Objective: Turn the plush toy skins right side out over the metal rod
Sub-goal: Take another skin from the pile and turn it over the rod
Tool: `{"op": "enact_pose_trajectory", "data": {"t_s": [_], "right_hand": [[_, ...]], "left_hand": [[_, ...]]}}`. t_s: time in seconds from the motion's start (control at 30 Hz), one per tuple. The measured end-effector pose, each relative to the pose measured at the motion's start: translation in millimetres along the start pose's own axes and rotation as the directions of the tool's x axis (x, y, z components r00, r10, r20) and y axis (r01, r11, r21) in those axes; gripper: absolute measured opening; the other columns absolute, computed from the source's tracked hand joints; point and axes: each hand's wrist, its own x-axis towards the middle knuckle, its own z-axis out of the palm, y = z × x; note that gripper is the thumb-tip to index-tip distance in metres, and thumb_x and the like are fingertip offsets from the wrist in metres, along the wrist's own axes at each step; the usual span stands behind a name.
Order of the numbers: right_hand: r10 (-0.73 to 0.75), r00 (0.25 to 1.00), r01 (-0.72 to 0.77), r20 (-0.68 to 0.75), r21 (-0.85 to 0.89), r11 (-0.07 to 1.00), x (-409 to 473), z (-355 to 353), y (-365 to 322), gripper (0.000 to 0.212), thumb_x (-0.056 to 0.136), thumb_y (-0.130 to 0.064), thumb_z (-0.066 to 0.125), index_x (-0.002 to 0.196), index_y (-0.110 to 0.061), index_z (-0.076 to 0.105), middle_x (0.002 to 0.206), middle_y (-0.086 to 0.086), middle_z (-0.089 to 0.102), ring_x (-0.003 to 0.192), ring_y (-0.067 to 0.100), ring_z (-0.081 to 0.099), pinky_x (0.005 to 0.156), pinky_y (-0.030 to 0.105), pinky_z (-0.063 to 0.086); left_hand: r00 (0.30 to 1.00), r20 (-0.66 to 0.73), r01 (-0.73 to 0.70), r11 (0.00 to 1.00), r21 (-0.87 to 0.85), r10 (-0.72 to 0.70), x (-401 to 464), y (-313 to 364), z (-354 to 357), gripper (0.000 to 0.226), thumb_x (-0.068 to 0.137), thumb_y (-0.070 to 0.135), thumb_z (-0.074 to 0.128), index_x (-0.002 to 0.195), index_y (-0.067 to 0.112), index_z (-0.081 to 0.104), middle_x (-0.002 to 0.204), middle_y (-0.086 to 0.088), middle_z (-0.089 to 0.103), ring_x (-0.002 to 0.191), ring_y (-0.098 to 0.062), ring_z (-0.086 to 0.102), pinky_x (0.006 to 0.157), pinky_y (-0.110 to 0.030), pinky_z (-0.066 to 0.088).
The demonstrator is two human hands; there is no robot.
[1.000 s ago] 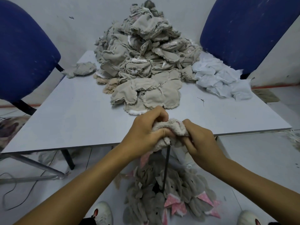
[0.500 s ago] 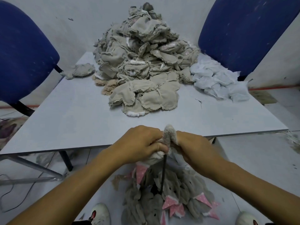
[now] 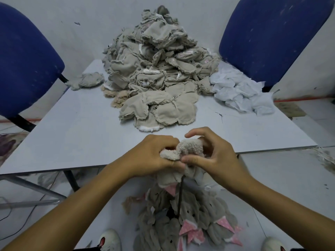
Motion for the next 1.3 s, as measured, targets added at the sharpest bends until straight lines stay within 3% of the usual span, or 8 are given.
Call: {"op": "enact_pose_trajectory", "data": {"t_s": [0.17, 0.33, 0.4, 0.5, 0.7, 0.9, 1.1, 1.3], "right_hand": [[-0.005, 1.000, 0.006, 0.010, -0.067, 0.998, -4, 1, 3, 0.030, 0.073, -0.032, 0.082, 0.098, -0.019, 0.072, 0.091, -0.011, 0.073, 0.087, 0.007, 0.069, 0.079, 0.031, 0.055], [-0.241, 0.958, 0.220, -0.155, -0.138, 0.966, 6, 0, -7, 0.018, 0.077, -0.022, 0.081, 0.093, -0.025, 0.075, 0.088, -0.017, 0.072, 0.079, 0.001, 0.063, 0.071, 0.013, 0.045], [-0.307, 0.948, 0.275, -0.078, -0.281, 0.920, 8, -2, -7, 0.024, 0.076, -0.030, 0.081, 0.097, -0.021, 0.075, 0.090, -0.018, 0.069, 0.080, 0.002, 0.059, 0.070, 0.015, 0.044], [-0.112, 0.974, 0.180, 0.195, -0.380, 0.907, 4, -2, 4, 0.028, 0.075, -0.040, 0.081, 0.096, -0.027, 0.068, 0.084, -0.020, 0.058, 0.082, 0.004, 0.046, 0.069, 0.023, 0.036], [0.048, 0.986, -0.002, 0.163, -0.273, 0.962, 8, -22, 8, 0.066, 0.072, -0.022, 0.087, 0.126, -0.042, 0.055, 0.091, -0.015, 0.067, 0.089, 0.001, 0.064, 0.077, 0.018, 0.049], [-0.052, 0.997, 0.061, -0.058, 0.173, 0.983, 14, -11, -8, 0.066, 0.072, 0.020, 0.069, 0.114, -0.031, 0.064, 0.077, 0.015, 0.064, 0.072, 0.027, 0.062, 0.067, 0.034, 0.052], [-0.049, 0.991, 0.073, -0.123, 0.205, 0.976, 13, -16, -13, 0.048, 0.064, -0.010, 0.090, 0.104, -0.025, 0.066, 0.095, -0.008, 0.071, 0.089, 0.011, 0.068, 0.073, 0.028, 0.059], [0.059, 0.996, -0.044, 0.067, -0.201, 0.979, -3, -3, 4, 0.050, 0.064, -0.030, 0.091, 0.107, -0.035, 0.065, 0.094, -0.012, 0.071, 0.081, 0.010, 0.068, 0.076, 0.041, 0.057]], "left_hand": [[0.992, 0.121, 0.002, 0.956, 0.293, -0.039, 2, -2, 5, 0.043, 0.087, 0.044, 0.072, 0.077, 0.004, 0.061, 0.074, -0.006, 0.061, 0.071, -0.022, 0.055, 0.067, -0.044, 0.043], [0.997, 0.007, -0.074, 0.976, 0.206, 0.074, -5, 0, -3, 0.061, 0.086, 0.061, 0.050, 0.088, 0.002, 0.066, 0.084, -0.008, 0.065, 0.078, -0.024, 0.059, 0.070, -0.046, 0.044], [0.998, 0.064, -0.044, 0.960, 0.275, 0.027, -5, -4, -1, 0.047, 0.089, 0.051, 0.053, 0.089, 0.006, 0.066, 0.084, -0.005, 0.065, 0.079, -0.023, 0.058, 0.071, -0.046, 0.045], [0.983, 0.171, -0.020, 0.903, 0.430, -0.060, -2, -8, 3, 0.046, 0.089, 0.058, 0.057, 0.101, 0.014, 0.065, 0.097, 0.000, 0.065, 0.090, -0.020, 0.059, 0.078, -0.042, 0.046], [0.986, -0.108, -0.130, 0.990, -0.060, 0.123, 3, 9, -7, 0.023, 0.079, 0.035, 0.077, 0.088, 0.016, 0.068, 0.077, 0.007, 0.065, 0.070, -0.009, 0.059, 0.062, -0.028, 0.047], [0.992, 0.124, 0.028, 0.955, -0.296, 0.010, 3, 2, -32, 0.030, 0.074, 0.007, 0.083, 0.070, 0.008, 0.054, 0.068, 0.004, 0.052, 0.067, -0.004, 0.051, 0.062, -0.022, 0.041], [0.993, -0.111, -0.029, 0.859, -0.512, -0.032, 4, 1, -37, 0.033, 0.063, 0.002, 0.081, 0.064, 0.007, 0.048, 0.071, -0.006, 0.050, 0.068, -0.012, 0.052, 0.062, -0.022, 0.045], [0.945, 0.292, 0.088, 0.974, 0.208, -0.148, 6, -5, -17, 0.022, 0.076, 0.014, 0.082, 0.087, 0.015, 0.064, 0.080, 0.005, 0.066, 0.077, -0.014, 0.059, 0.076, -0.039, 0.051]]}}
